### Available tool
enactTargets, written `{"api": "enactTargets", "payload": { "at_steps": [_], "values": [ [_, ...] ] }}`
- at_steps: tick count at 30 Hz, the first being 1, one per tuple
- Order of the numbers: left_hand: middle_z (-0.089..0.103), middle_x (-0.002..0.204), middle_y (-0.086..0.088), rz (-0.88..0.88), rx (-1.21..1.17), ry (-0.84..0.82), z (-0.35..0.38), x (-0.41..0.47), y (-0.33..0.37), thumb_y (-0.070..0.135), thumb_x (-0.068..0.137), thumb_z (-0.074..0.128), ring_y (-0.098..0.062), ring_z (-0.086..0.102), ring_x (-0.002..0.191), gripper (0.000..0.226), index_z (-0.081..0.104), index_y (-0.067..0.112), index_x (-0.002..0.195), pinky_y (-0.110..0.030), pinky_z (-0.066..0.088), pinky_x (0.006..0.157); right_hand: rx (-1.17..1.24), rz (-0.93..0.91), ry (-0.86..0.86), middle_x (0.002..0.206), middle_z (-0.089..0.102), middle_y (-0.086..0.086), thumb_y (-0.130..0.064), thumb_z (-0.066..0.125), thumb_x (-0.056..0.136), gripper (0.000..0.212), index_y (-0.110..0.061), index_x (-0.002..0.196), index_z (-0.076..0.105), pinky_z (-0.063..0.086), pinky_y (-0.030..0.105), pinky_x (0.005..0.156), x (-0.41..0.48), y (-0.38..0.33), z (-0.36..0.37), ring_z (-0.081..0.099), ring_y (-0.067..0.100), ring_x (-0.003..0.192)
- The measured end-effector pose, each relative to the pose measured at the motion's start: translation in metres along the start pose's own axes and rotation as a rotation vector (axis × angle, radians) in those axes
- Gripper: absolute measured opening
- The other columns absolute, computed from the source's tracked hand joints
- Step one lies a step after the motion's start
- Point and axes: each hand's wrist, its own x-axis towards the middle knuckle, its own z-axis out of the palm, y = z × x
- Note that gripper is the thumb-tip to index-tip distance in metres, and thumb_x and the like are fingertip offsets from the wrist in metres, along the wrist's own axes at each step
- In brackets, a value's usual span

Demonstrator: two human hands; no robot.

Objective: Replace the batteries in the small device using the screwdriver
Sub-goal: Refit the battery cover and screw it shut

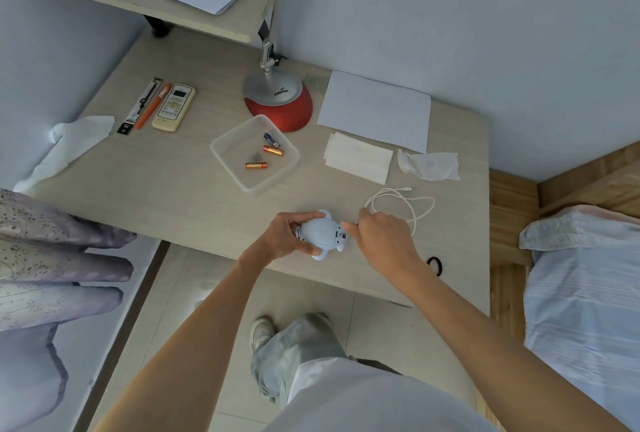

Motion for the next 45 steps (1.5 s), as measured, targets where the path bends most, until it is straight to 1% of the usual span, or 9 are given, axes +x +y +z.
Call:
{"api": "enactTargets", "payload": {
  "at_steps": [6,9,13,22,29,35,39,42,45],
  "values": [
    [0.074,0.137,0.01,0.008,0.002,0.004,0.001,-0.001,0.0,-0.003,0.062,0.103,0.007,0.069,0.116,0.081,0.078,0.019,0.135,-0.018,0.057,0.1,0.157,-0.124,-0.092,0.096,0.069,0.011,-0.007,0.063,0.1,0.016,-0.011,0.102,0.048,0.037,0.038,0.059,0.004,-0.004,0.0,0.069,0.038,0.082],
    [0.074,0.138,0.006,0.01,0.008,0.006,0.001,0.0,-0.001,-0.002,0.061,0.104,0.007,0.069,0.116,0.082,0.077,0.02,0.135,-0.017,0.056,0.099,0.209,-0.111,-0.062,0.099,0.066,0.009,-0.017,0.06,0.105,0.011,-0.01,0.105,0.051,0.039,0.038,0.06,0.0,-0.001,-0.002,0.067,0.034,0.082],
    [0.073,0.136,0.01,0.009,0.011,0.011,0.002,-0.001,0.0,-0.002,0.062,0.103,0.011,0.068,0.111,0.081,0.077,0.02,0.135,-0.015,0.057,0.095,0.076,-0.046,-0.053,0.093,0.068,0.013,-0.049,0.049,0.11,0.042,-0.009,0.095,0.055,0.037,0.037,0.062,-0.002,0.006,0.001,0.068,0.037,0.082],
    [0.074,0.135,0.01,0.004,-0.002,0.018,0.002,-0.001,-0.001,-0.005,0.062,0.102,0.008,0.069,0.112,0.08,0.078,0.019,0.134,-0.02,0.058,0.099,0.296,-0.093,-0.049,0.091,0.063,0.01,-0.008,0.063,0.099,0.007,-0.009,0.097,0.056,0.052,0.046,0.064,0.001,0.003,0.004,0.064,0.036,0.081],
    [0.074,0.136,0.006,0.021,0.005,0.016,0.002,-0.001,-0.002,-0.005,0.061,0.103,0.006,0.069,0.115,0.08,0.078,0.02,0.134,-0.02,0.058,0.101,0.243,0.001,-0.016,0.089,0.067,0.009,-0.044,0.059,0.106,0.036,-0.009,0.1,0.058,0.047,0.04,0.061,-0.001,-0.001,0.006,0.064,0.033,0.078],
    [0.074,0.134,0.011,0.006,0.006,0.026,0.003,0.0,-0.002,-0.002,0.06,0.104,0.009,0.069,0.113,0.081,0.079,0.022,0.133,-0.017,0.057,0.099,0.393,-0.048,0.025,0.089,0.067,0.001,-0.016,0.064,0.101,0.006,-0.017,0.097,0.062,0.054,0.045,0.064,-0.003,0.0,0.013,0.064,0.028,0.077],
    [0.075,0.131,0.011,0.008,0.002,0.03,0.003,-0.001,-0.002,-0.003,0.061,0.104,0.011,0.069,0.111,0.08,0.079,0.021,0.133,-0.016,0.057,0.096,0.431,-0.07,0.014,0.093,0.061,-0.005,-0.006,0.069,0.096,0.016,-0.021,0.096,0.067,0.055,0.047,0.064,-0.005,0.005,0.013,0.062,0.021,0.078],
    [0.075,0.132,0.011,0.011,0.0,0.026,0.002,0.0,-0.003,-0.002,0.06,0.104,0.008,0.069,0.114,0.08,0.079,0.021,0.132,-0.02,0.058,0.1,0.4,-0.07,0.003,0.099,0.063,-0.005,-0.017,0.066,0.101,0.006,-0.021,0.105,0.066,0.056,0.044,0.067,-0.008,0.007,0.012,0.064,0.021,0.082],
    [0.075,0.134,0.012,0.009,-0.005,0.016,0.001,-0.001,-0.002,-0.003,0.06,0.104,0.005,0.069,0.117,0.08,0.078,0.02,0.133,-0.021,0.058,0.101,0.266,0.01,-0.014,0.094,0.066,0.003,-0.045,0.058,0.106,0.032,-0.014,0.103,0.06,0.055,0.043,0.065,-0.004,0.007,0.011,0.066,0.028,0.078]
  ]
}}
